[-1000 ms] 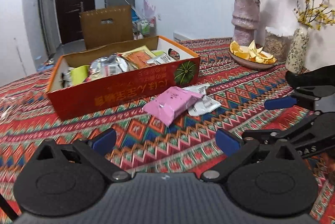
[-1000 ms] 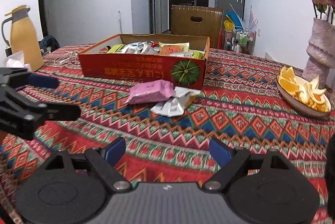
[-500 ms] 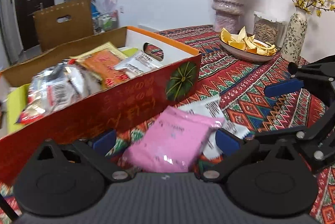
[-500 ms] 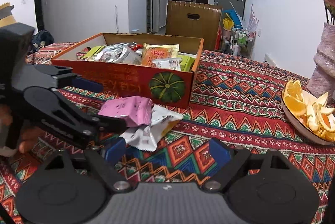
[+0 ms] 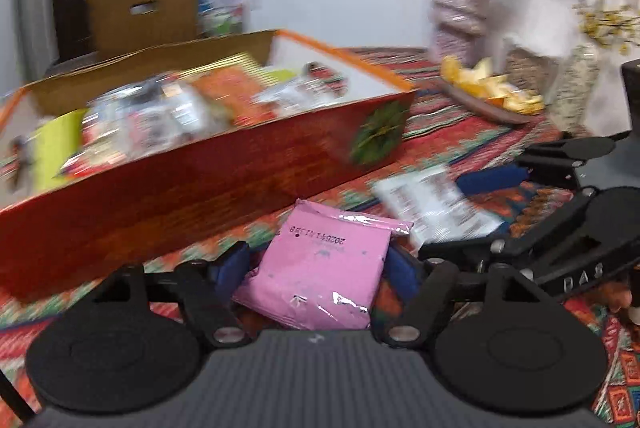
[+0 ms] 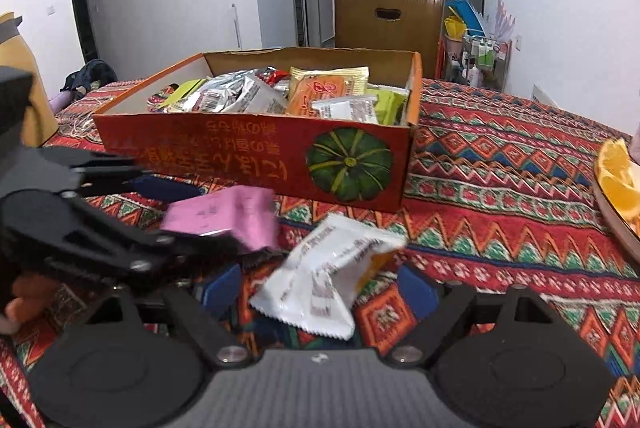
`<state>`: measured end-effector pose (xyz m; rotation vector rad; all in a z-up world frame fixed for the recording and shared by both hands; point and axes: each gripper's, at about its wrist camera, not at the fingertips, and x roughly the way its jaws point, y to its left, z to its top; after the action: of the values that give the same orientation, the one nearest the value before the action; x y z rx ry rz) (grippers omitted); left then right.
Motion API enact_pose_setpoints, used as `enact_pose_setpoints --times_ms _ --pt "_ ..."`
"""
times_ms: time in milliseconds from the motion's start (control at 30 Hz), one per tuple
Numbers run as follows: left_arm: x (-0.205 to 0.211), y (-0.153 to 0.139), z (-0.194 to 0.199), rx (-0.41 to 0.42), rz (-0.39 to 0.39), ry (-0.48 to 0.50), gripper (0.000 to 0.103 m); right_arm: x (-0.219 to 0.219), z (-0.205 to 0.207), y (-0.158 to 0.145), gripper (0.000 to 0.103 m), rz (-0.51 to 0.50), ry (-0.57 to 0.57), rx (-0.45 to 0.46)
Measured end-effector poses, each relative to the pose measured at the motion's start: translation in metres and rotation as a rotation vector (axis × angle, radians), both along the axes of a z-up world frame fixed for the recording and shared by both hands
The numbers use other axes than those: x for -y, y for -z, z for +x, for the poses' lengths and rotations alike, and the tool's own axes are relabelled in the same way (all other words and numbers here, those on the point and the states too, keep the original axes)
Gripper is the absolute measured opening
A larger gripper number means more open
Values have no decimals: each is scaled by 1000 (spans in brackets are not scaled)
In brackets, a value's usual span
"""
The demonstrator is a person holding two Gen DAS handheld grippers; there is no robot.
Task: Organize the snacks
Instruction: 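Grasp the pink packet with the left tool while the right grasps a white wrapper, then carry the pink packet and white wrapper up and over into the orange box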
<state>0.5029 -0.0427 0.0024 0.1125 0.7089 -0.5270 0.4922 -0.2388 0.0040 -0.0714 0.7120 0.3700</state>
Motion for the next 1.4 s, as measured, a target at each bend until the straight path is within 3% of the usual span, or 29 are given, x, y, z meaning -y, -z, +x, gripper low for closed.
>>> enact_pose_setpoints --times_ms 100,233,400,600,933,1400 --pt "-18 -4 -11 -15 14 -109 74 -9 8 3 72 -5 -11 -2" --pt "-41 -10 -29 -7 8 -199 74 -20 13 6 46 -27 1 41" --pt "-59 -22 -55 18 -5 -284 73 -21 5 5 40 -30 -7 46" --pt "-71 -35 -98 29 -42 -394 73 -22 -32 -7 39 15 -29 51" --pt "-65 -56 -194 105 -93 -507 73 -30 -143 -46 40 75 -64 142" --pt "-53 -68 -302 248 -147 -540 73 -31 -263 -63 40 153 -50 221"
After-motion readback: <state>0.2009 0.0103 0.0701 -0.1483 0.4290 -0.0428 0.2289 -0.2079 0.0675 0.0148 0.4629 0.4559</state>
